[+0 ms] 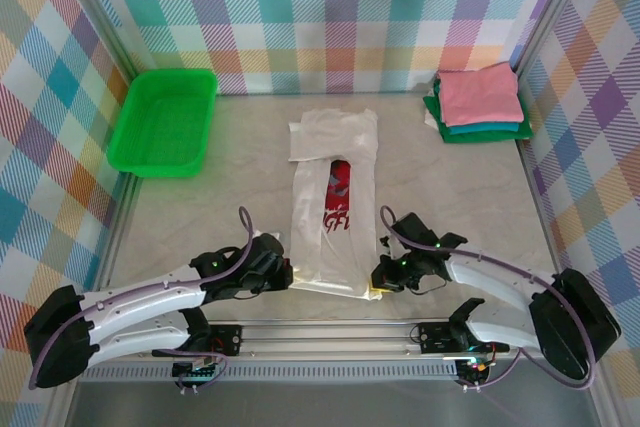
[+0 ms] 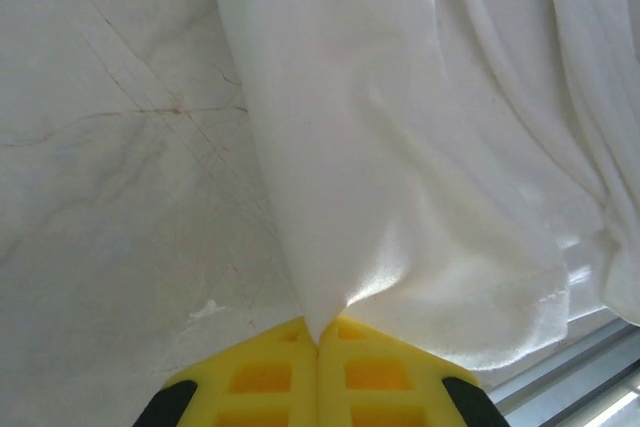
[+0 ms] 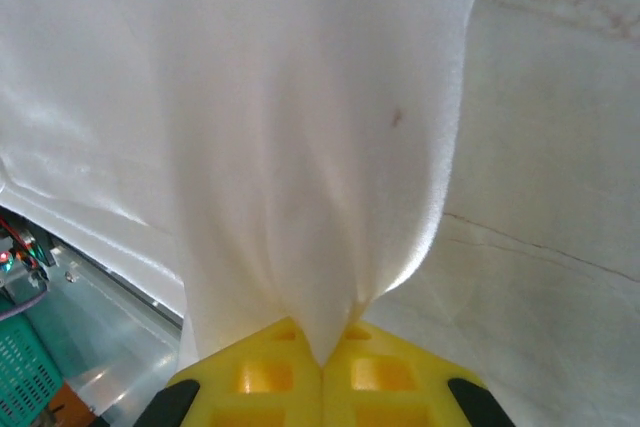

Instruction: Fold and stack the t-shirts

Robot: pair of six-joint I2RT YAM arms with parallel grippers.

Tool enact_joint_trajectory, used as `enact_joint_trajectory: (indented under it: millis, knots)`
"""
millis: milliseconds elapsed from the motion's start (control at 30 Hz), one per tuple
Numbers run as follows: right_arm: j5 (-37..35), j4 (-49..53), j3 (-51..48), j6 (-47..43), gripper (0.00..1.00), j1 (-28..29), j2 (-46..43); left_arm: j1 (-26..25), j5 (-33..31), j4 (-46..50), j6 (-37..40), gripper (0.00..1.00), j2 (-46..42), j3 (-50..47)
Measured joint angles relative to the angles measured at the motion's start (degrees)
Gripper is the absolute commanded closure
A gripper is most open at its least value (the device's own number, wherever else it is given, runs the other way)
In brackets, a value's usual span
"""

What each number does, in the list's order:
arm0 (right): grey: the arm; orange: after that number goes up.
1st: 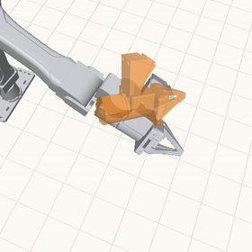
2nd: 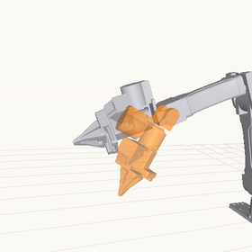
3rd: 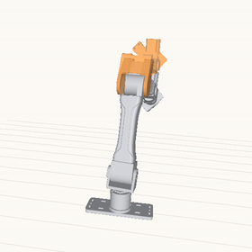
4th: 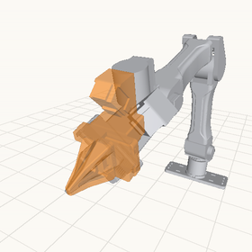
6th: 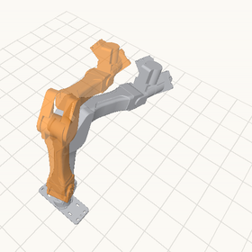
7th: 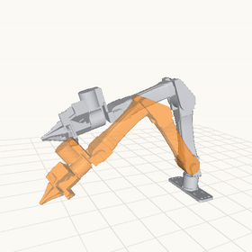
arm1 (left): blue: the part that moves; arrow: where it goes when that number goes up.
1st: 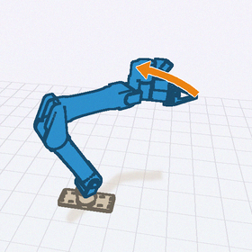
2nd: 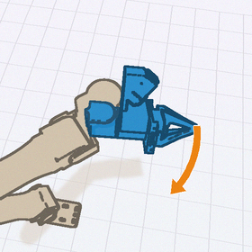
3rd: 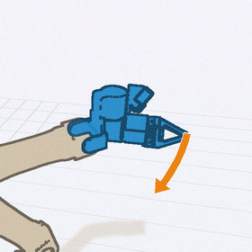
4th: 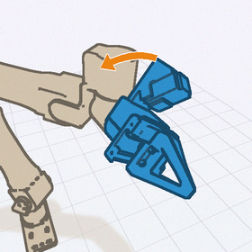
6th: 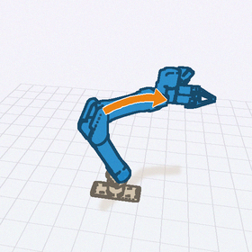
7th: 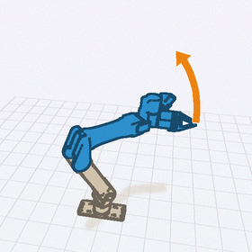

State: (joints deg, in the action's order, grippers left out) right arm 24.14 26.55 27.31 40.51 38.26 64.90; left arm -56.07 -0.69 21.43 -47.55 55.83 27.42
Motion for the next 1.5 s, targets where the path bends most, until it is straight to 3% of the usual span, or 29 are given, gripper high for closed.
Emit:
enact_joint_trajectory:
  millis: [167, 367, 567, 800, 1000, 1500]
  knots:
    - [-2.6, 4.3, 8.2, -0.6, 1.00, -3.0, 1.5, 1.7, -0.8, 0.9, 0.4, 1.00, 4.0, 6.3]
    - [-5.2, 8.3, 19.5, -3.8, 1.00, -7.1, 8.1, 10.5, 1.2, 0.4, 1.2, 1.00, 8.9, 11.2]
    - [-6.9, 10.5, 32.2, -7.7, 1.00, -11.0, 16.6, 19.9, 3.9, 2.7, 7.6, 1.00, 17.9, 23.8]
    - [-9.5, 9.3, 41.3, -11.2, 1.00, -14.6, 26.4, 26.1, 5.7, 1.4, 15.8, 1.00, 32.0, 34.2]
    - [-10.5, 7.9, 45.1, -12.9, 1.00, -16.5, 32.7, 27.9, 5.8, 0.9, 20.4, 1.00, 40.5, 40.7]
    - [-11.1, 5.5, 54.1, -15.4, 1.00, -18.2, 41.7, 29.6, 5.6, 1.8, 25.4, 1.00, 49.2, 51.6]
